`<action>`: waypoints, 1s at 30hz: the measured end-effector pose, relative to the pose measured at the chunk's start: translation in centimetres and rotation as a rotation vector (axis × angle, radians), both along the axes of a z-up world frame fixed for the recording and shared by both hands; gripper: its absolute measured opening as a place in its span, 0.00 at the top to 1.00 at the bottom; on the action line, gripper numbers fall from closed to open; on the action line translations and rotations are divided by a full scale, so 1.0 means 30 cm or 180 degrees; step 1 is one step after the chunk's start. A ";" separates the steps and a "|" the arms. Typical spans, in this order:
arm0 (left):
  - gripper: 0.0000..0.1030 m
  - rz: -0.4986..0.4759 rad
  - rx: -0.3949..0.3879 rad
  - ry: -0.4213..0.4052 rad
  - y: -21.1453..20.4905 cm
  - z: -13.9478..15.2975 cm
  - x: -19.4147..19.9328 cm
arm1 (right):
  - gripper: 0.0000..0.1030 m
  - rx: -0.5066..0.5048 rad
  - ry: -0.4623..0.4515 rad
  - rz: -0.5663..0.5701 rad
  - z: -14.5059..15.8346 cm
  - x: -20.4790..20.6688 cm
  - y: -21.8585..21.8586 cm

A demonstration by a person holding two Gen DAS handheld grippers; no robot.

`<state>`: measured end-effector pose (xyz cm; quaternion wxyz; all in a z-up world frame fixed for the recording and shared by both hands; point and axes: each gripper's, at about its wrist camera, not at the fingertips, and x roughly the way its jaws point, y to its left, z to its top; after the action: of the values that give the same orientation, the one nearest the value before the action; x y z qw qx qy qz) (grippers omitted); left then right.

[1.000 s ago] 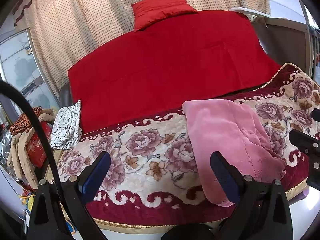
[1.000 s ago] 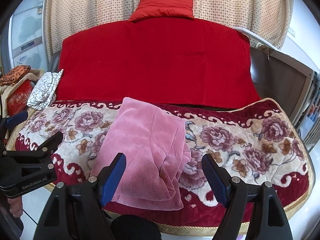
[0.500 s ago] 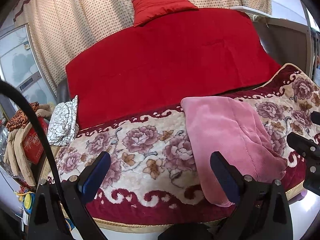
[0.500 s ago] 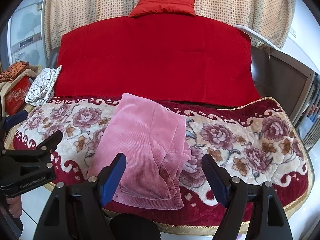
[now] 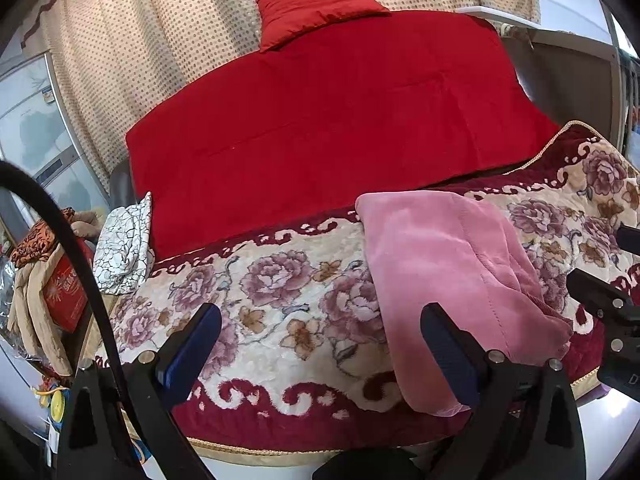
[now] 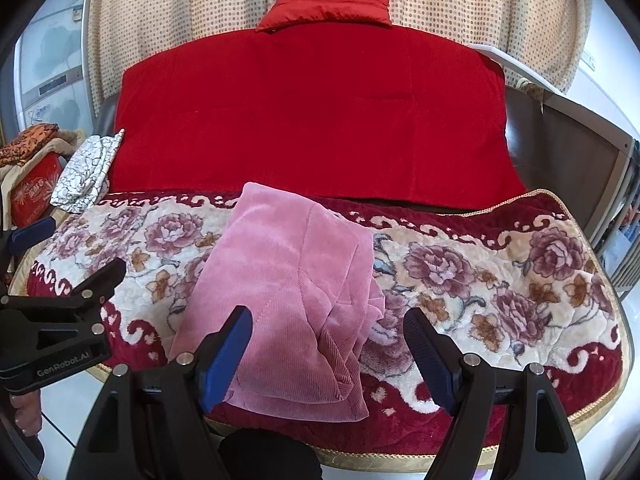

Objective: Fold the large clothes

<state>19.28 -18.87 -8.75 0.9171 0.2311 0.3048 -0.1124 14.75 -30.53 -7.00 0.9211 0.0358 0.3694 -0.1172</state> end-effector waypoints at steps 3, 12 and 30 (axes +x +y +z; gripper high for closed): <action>0.03 0.0001 -0.0006 -0.0006 -0.003 0.001 0.005 | 0.21 0.0001 0.0015 0.0000 -0.004 0.006 -0.004; 0.03 -0.0005 -0.0071 0.0000 0.004 0.016 0.030 | 0.21 -0.0025 0.0038 -0.0024 -0.007 0.024 0.002; 0.03 0.0005 -0.0188 0.0011 0.039 0.018 0.080 | 0.21 -0.0127 0.0101 -0.0026 -0.006 0.073 0.038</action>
<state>21.69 -17.70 -8.20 0.9231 0.2035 0.3031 -0.1210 16.95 -29.38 -7.17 0.9152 0.0171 0.3814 -0.1288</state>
